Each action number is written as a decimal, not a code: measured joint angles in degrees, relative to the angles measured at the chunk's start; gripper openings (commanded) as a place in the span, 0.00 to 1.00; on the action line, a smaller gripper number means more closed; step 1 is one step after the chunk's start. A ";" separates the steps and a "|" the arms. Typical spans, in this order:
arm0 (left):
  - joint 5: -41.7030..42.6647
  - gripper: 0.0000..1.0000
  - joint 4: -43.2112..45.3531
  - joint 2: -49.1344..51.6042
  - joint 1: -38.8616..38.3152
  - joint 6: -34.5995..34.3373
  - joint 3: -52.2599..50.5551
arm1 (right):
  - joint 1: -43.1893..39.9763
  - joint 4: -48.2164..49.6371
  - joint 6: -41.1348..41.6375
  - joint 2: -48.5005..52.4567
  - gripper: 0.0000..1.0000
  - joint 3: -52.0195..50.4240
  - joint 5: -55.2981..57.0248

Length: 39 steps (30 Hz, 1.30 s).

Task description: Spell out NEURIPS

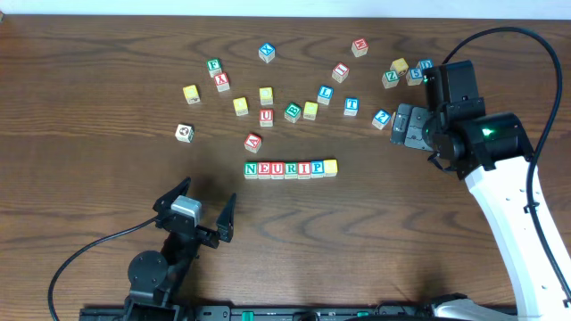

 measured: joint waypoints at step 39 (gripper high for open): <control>-0.42 0.95 -0.33 0.04 0.00 0.02 0.22 | -0.07 79.17 0.48 -56.85 0.99 -60.08 -1.42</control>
